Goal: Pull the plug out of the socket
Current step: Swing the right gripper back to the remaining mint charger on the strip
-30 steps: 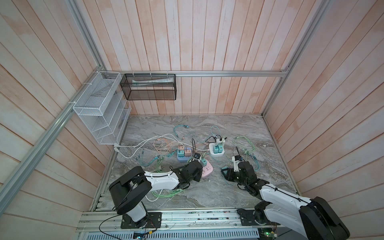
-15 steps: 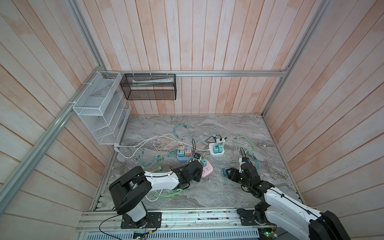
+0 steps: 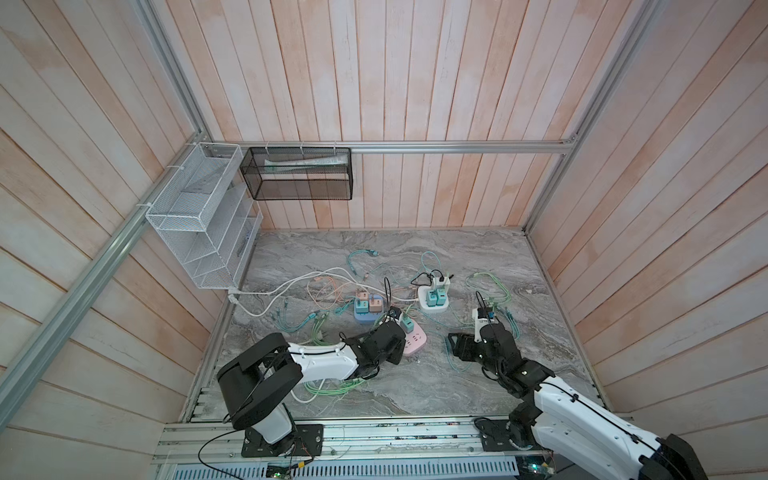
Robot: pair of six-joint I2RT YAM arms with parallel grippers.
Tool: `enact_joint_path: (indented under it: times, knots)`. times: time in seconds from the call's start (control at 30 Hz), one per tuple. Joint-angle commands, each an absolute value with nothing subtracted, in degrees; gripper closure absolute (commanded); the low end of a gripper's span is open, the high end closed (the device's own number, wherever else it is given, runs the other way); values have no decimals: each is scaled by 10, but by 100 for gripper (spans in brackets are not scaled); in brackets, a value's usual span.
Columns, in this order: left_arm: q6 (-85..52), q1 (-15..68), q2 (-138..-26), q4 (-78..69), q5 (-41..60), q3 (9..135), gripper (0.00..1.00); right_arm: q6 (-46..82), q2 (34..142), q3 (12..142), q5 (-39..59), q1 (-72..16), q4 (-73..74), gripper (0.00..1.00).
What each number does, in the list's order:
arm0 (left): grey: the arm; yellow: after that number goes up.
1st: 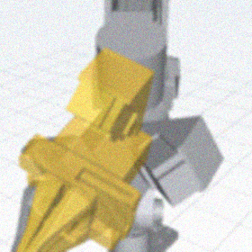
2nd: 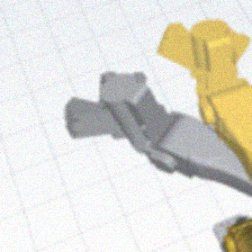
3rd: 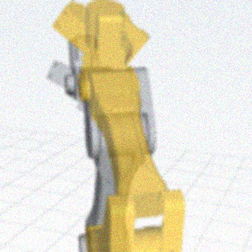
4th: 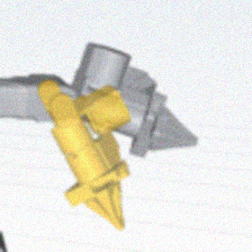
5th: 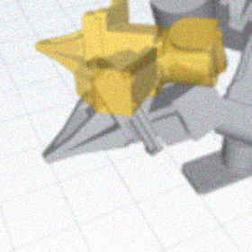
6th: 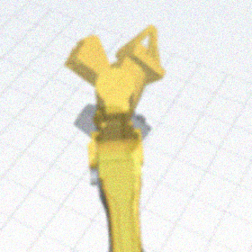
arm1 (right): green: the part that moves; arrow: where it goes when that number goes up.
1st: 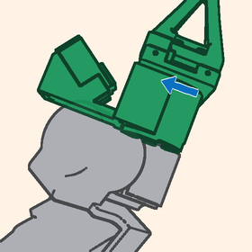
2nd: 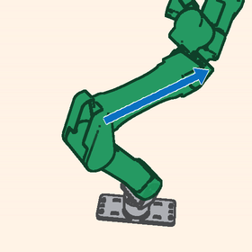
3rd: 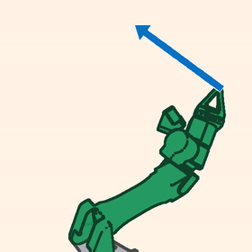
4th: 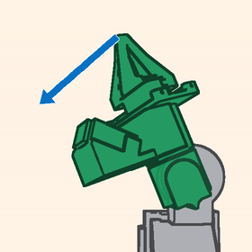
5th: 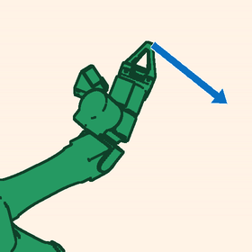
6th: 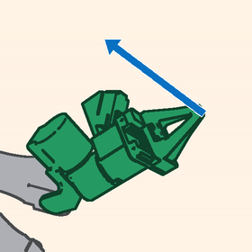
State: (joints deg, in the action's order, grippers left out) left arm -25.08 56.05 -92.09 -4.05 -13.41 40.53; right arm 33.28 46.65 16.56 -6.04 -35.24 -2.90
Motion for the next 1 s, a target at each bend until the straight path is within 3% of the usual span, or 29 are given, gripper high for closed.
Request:
enact_joint_path:
  times: [0.0, 0.37, 0.97]
  knots:
    - [-250, 567, -919, 24, -109, 380, 45, 287, 476, 181, -102, -395, 7, 36]
    - [-258, 567, -912, 20, -107, 374, 44, 175, 619, 217, -69, -498, 164, 46]
    - [-270, 565, -871, 18, -105, 362, 42, 136, 809, 317, -28, -514, 201, 55]
